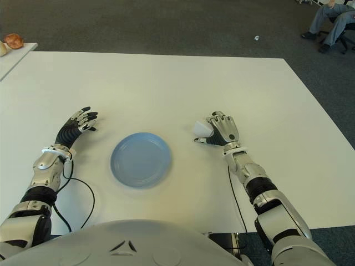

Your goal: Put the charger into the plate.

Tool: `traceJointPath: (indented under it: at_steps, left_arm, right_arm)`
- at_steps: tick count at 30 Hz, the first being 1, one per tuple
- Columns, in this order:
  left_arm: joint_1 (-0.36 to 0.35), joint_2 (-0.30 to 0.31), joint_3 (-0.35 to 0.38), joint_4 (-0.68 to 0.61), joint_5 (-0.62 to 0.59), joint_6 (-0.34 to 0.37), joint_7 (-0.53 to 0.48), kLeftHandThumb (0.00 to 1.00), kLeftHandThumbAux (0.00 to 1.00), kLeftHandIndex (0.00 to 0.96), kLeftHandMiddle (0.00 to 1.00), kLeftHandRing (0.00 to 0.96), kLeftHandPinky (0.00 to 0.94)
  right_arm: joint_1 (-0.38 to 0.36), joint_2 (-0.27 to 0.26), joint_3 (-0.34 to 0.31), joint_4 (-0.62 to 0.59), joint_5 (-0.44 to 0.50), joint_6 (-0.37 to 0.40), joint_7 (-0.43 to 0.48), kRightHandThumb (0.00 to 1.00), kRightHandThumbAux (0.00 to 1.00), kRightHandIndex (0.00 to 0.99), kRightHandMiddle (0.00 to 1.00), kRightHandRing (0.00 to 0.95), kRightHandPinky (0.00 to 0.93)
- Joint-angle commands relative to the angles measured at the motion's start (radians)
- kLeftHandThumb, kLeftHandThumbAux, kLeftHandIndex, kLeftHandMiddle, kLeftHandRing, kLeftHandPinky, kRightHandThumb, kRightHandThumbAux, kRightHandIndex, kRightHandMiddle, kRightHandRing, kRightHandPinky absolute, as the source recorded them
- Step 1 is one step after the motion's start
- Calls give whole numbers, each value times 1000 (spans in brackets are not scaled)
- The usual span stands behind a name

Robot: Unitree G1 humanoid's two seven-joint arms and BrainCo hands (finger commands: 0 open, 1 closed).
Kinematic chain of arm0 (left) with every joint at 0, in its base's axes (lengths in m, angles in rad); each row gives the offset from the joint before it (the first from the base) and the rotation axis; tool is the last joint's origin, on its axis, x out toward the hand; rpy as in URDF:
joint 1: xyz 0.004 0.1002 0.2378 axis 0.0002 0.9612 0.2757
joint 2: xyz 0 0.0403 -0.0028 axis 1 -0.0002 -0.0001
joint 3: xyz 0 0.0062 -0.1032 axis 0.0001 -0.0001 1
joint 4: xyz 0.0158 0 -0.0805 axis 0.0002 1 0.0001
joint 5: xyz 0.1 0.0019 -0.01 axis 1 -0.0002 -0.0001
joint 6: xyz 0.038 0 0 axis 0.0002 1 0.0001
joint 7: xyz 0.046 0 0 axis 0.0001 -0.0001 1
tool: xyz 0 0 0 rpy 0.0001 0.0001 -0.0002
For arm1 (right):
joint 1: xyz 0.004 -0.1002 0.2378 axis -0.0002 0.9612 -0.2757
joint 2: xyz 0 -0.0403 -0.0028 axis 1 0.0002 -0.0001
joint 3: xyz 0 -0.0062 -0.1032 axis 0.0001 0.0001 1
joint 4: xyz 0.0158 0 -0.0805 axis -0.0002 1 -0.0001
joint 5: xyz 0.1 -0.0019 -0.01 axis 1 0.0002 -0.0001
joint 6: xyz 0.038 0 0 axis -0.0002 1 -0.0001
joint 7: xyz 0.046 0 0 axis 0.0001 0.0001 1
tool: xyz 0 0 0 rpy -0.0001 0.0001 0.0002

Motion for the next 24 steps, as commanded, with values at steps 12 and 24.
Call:
traceJointPath:
  at_steps: [12,24]
  left_arm:
    - [19,-1,-7,47,13,31,-11,0,591,119,208,162,79]
    - [14,-1,-11,53,16,33,-10,0,609,126,207,158,75]
  right_arm:
    - [58,54,22,0,7,106,20,739,706,441,867,866,875]
    - [96,52,-4,-109,62,102,131,746,708,440,904,889,871]
